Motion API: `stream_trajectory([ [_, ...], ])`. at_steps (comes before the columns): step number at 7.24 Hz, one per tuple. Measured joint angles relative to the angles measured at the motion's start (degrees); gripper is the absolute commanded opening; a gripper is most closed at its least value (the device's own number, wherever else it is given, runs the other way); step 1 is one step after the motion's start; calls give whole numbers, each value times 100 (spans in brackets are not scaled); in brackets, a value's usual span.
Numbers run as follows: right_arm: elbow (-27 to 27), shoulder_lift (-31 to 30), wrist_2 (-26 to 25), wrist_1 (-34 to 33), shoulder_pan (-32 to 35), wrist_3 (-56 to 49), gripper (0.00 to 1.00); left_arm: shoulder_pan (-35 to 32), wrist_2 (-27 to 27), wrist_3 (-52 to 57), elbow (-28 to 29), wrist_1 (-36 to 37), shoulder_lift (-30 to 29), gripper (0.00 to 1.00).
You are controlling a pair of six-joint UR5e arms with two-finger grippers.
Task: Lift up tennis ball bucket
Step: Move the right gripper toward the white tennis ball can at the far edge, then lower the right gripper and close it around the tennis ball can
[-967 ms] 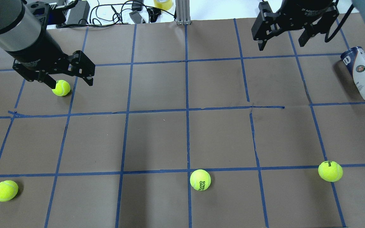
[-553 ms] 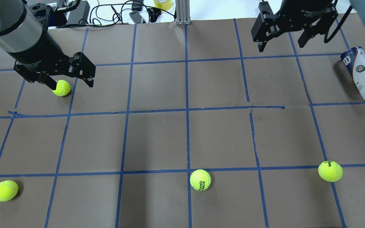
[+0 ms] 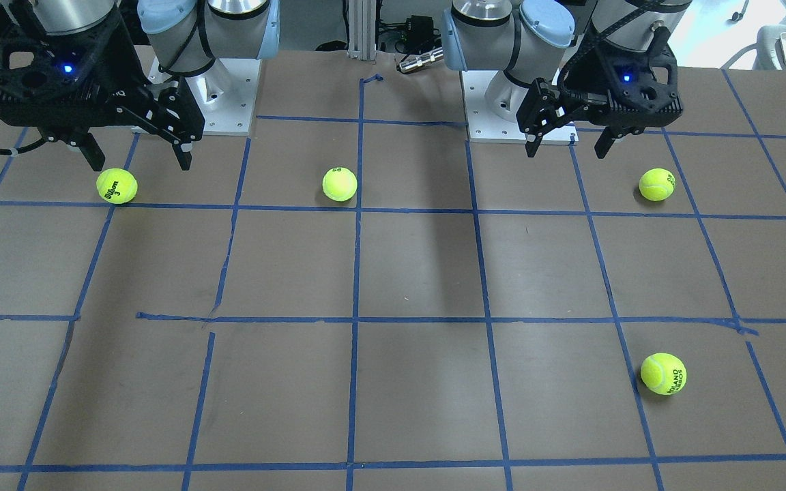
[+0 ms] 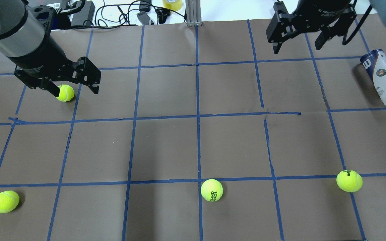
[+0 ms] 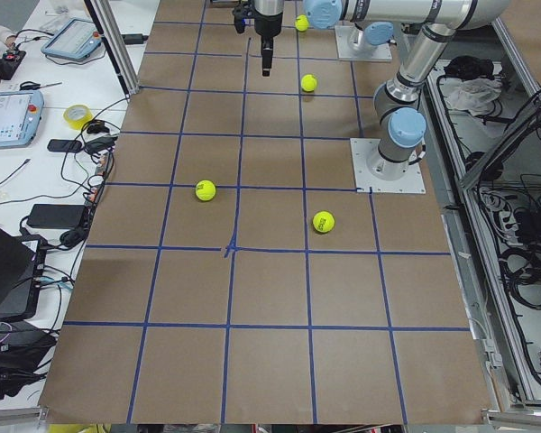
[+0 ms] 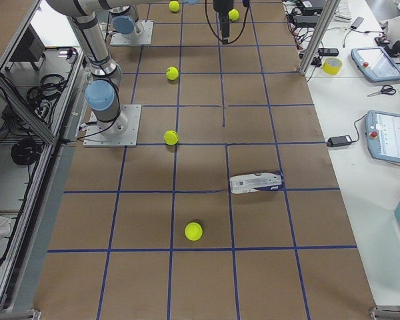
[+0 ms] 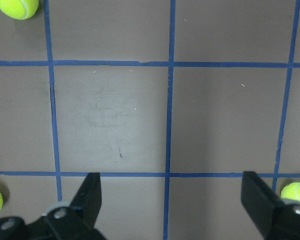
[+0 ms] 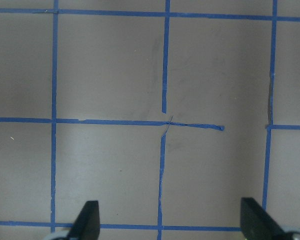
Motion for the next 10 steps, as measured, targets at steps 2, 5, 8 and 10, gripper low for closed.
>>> stream_trajectory([
  [2,4,132,-36,-310,-29,-30,100,0,19,0,20,-28,0,100],
  [5,-104,370,-47,-409,-969,-70,100,0,15,0,-3,-135,16,100],
  [8,-106,1080,-284,-523,-2269,-905,100,0,-15,0,3,-127,-7,100],
  [10,-47,1779,-335,-1241,-2941,-2206,100,0,-42,-16,16,-121,4,100],
])
